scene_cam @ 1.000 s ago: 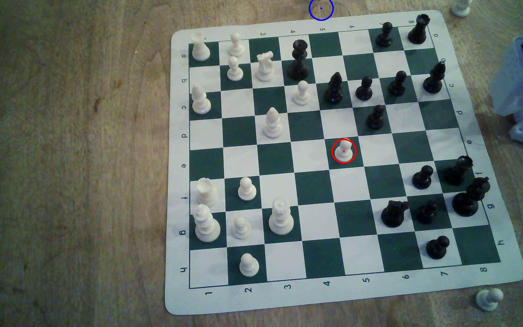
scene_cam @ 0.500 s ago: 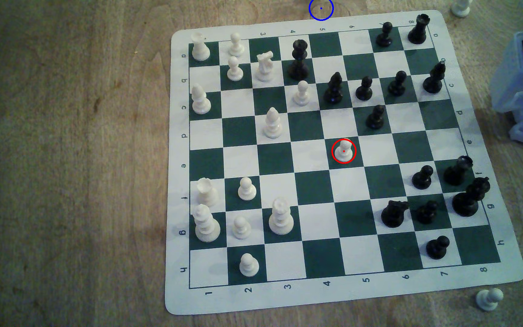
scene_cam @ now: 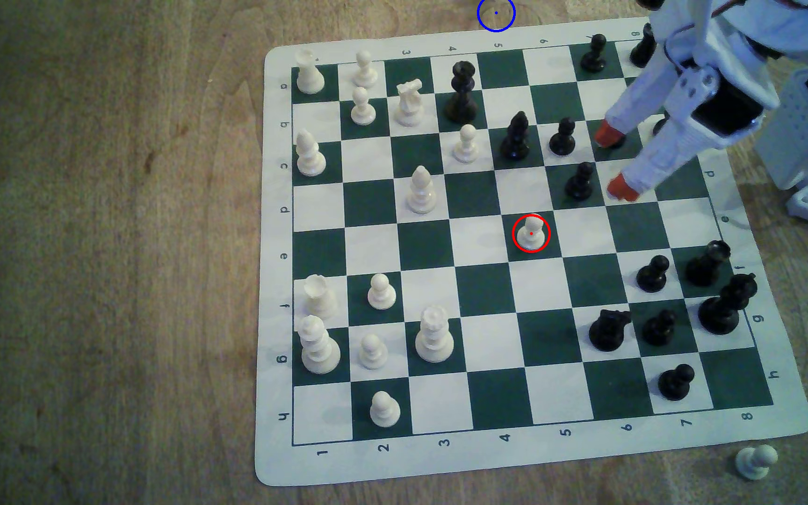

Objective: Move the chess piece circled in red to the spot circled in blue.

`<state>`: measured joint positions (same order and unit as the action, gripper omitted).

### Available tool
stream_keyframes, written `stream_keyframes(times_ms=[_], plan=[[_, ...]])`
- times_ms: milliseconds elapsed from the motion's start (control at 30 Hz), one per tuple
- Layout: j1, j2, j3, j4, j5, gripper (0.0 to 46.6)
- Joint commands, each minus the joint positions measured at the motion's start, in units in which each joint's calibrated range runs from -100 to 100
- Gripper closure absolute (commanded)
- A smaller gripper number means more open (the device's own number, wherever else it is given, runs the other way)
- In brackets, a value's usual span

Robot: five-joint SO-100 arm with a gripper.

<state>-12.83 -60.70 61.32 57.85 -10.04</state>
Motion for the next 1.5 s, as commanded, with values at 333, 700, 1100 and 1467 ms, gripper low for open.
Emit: stream_keyframes(times_ms=[333, 700, 1100, 1467], plan=[[-2.1, 14.3, -5.3, -4.0, 0.5, 30.5], [0.6, 25.4, -5.5, -14.3, 1.3, 27.7], [1.1, 36.5, -11.9, -21.1, 0.9, 27.3], [1.1, 41.0, -11.9, -23.7, 0.7, 28.5]])
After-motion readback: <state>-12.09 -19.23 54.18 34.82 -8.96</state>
